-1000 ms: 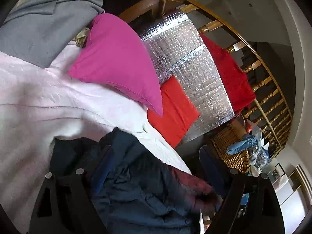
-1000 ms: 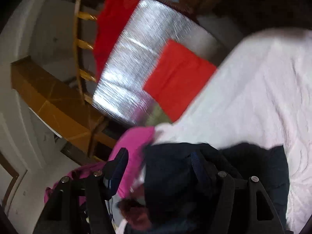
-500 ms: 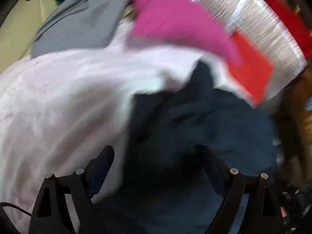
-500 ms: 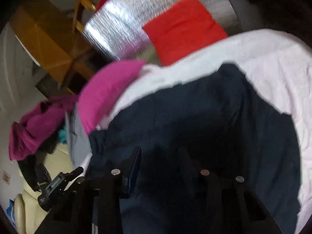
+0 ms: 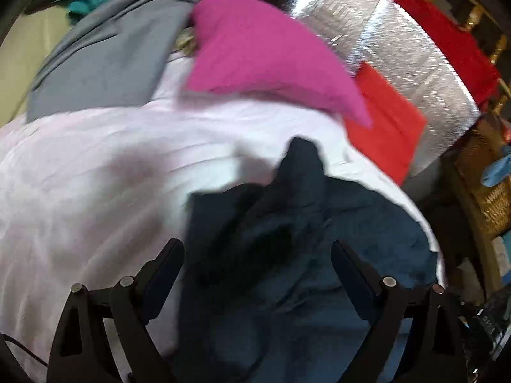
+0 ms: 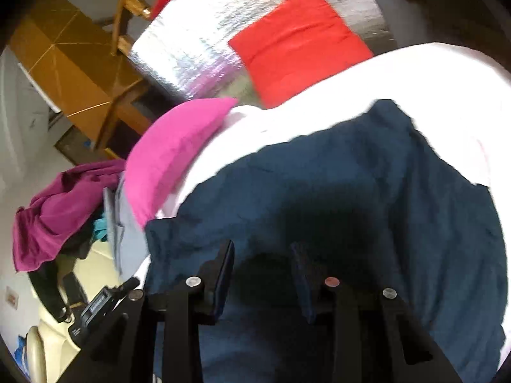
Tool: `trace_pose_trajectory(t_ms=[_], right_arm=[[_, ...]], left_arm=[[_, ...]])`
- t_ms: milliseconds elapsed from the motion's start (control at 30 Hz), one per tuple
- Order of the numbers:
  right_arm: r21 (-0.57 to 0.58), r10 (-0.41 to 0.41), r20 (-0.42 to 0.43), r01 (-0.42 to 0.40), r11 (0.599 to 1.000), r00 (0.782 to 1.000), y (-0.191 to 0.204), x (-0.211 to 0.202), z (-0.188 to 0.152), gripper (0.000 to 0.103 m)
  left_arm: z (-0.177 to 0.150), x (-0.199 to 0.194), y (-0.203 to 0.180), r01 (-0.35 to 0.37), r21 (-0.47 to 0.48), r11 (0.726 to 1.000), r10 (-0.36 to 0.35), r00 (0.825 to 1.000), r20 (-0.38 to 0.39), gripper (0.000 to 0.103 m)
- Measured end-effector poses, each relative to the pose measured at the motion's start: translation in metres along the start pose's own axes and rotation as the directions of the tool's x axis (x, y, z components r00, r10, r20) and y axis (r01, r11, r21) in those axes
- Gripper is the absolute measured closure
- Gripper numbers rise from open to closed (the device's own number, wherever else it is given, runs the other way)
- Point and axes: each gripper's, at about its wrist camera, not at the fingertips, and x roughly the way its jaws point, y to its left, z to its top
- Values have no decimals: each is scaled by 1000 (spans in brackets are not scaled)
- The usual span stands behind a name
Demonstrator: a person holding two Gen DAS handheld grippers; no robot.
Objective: Fold large clothes
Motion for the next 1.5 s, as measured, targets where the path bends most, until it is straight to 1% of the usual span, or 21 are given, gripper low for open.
trace_pose_trajectory(t_ms=[100,200,300,367,433,533,600,667,767,800,900,967,1000,1067,1133,1200,1300,1367,1400,1433,1500], right_arm=[[-37,22,-13,-22,999,1000,21,14,1,63],[-57,-15,-33,14,998,999,34,38,9,63],[-38,-40,-44,38,999,998,35,65,18,63],[-11,-86,-87,86,996,992,32,95,24,59],[47,-117,-144,124,991,983,19,121,30,59],[83,-98,-150,112,990,984,11,130,38,59],[104,-71,-146,87,991,987,8,118,42,59],[108,-85,-43,89,990,995,3,84,47,59],[111,-170,72,161,981,983,-11,40,54,55],[122,-196,82,185,975,977,-19,33,57,54],[228,-301,9,291,929,953,-78,27,61,53],[281,-287,-76,297,913,955,-105,30,55,59],[291,-282,-66,289,912,957,-107,24,53,64],[281,-260,7,248,927,966,-101,-3,47,63],[276,-236,101,200,940,967,-88,-33,35,42],[256,-211,144,169,952,967,-79,-53,21,37],[194,-183,132,155,969,974,-60,-70,-5,37],[148,-162,120,144,979,979,-49,-80,-24,47],[135,-161,107,146,980,981,-45,-82,-30,58],[130,-155,84,143,981,984,-40,-75,-38,61],[126,-141,42,135,983,989,-36,-71,-51,61]], left_arm=[[8,9,-16,29,27,999,-29,1000,9,9],[14,27,-20,1,28,1000,-1,1000,-9,9],[23,51,-9,-65,-9,998,65,997,-35,9],[26,66,3,-133,-42,990,130,989,-71,9],[29,77,19,-138,-97,986,128,986,-110,9],[26,83,31,-130,-121,984,110,982,-156,9],[26,80,28,-135,-104,985,118,982,-148,9],[27,71,25,-124,-93,988,112,986,-124,9],[29,51,21,-114,-93,989,106,990,-90,9],[29,44,20,-109,-93,990,102,992,-79,9],[26,28,20,-143,-76,987,137,988,-74,9],[24,20,20,-174,-60,983,170,983,-62,9],[22,15,21,-184,-51,982,181,982,-56,9],[20,-1,22,-204,-38,978,203,979,-28,9],[18,-12,22,-221,-26,975,221,975,4,9],[13,-25,19,-235,5,972,234,972,24,9],[-2,-39,14,-242,86,966,239,970,48,9],[-16,-47,14,-278,139,950,273,960,57,9],[-19,-46,16,-296,142,945,292,955,43,9],[-22,-46,18,-298,140,944,299,954,18,9],[-29,-49,22,-270,127,954,275,961,-17,9]])
